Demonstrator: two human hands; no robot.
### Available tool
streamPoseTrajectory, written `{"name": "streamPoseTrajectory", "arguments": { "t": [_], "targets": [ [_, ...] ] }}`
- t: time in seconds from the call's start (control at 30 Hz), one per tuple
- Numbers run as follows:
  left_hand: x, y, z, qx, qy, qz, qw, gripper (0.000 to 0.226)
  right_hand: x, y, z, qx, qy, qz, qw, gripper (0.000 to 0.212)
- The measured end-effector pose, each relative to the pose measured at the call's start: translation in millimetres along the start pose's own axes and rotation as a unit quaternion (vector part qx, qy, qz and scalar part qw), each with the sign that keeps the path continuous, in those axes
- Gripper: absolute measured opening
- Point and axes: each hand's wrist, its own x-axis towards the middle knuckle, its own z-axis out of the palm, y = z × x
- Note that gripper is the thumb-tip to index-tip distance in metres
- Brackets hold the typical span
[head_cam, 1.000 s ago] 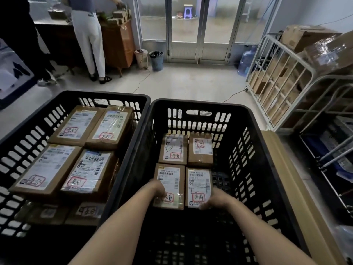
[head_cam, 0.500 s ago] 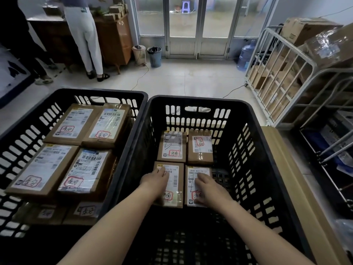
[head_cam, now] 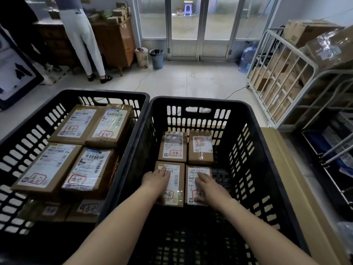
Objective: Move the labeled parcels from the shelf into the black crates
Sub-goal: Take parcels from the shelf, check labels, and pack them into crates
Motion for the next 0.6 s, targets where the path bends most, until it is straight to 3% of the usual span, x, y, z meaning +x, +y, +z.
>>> {"name": "streamPoseTrajectory", "arguments": {
  "t": [0.23, 0.4, 0.6],
  "targets": [
    [-16.7, -8.8, -14.6, -0.006, 0.055, 0.004, 0.998, 0.092, -10.5, -10.7, -23.5, 0.006, 0.024, 0.033, 0.999, 0.074],
    [-31.7, -5.8, -23.7, 0.008, 0.126, 0.035, 0.991, 0.084, -30.1, -17.7, -38.9, -0.044, 0.044, 0.033, 0.998, 0.058],
    [-56.1, 6.7, -24.8, 0.016, 0.171, 0.074, 0.982, 0.07, -65.5, -32.4, -51.5, -0.046, 0.071, 0.048, 0.995, 0.06]
  ]
}}
